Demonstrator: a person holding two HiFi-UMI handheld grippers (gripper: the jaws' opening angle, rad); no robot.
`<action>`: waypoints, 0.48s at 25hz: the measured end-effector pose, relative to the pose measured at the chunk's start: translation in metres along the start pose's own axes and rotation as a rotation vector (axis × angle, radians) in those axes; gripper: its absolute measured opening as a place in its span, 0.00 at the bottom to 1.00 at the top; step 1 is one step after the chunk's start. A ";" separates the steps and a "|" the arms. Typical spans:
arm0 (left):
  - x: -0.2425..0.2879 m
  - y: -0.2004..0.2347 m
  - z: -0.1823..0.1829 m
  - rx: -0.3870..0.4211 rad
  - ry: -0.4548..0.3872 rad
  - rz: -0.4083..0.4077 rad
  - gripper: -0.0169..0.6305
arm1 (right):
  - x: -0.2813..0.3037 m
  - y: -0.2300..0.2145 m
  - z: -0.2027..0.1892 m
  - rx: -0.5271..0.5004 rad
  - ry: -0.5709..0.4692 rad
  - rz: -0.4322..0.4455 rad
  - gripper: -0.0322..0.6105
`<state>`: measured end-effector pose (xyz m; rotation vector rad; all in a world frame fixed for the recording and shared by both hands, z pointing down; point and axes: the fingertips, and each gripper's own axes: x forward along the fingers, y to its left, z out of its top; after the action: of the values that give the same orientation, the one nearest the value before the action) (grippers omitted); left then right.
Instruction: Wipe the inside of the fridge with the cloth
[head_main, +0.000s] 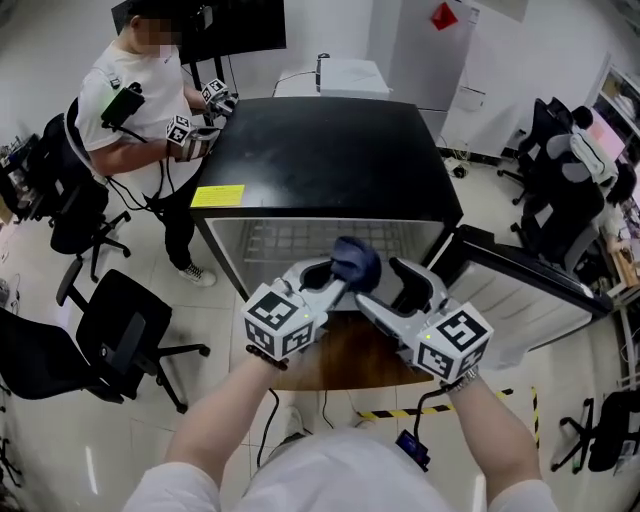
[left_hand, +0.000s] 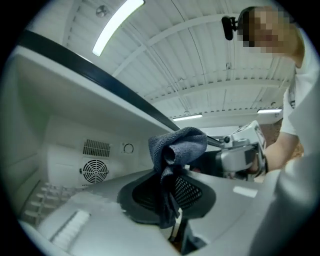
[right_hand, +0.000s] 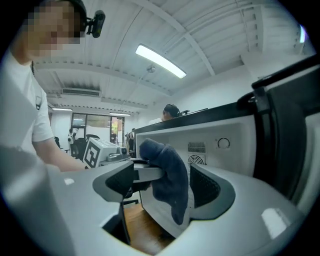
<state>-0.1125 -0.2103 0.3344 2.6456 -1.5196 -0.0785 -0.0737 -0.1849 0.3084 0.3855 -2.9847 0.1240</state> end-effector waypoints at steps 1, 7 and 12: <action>0.004 0.008 -0.002 0.003 0.008 0.038 0.11 | -0.004 -0.001 -0.002 -0.007 -0.001 -0.020 0.59; 0.036 0.038 -0.012 -0.001 0.057 0.214 0.11 | -0.024 0.003 -0.005 -0.051 0.005 -0.084 0.55; 0.071 0.051 -0.009 -0.001 0.060 0.289 0.11 | -0.041 0.005 -0.001 -0.066 -0.028 -0.111 0.34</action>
<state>-0.1192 -0.2967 0.3484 2.3740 -1.8582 0.0204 -0.0356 -0.1702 0.3030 0.5479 -2.9772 0.0085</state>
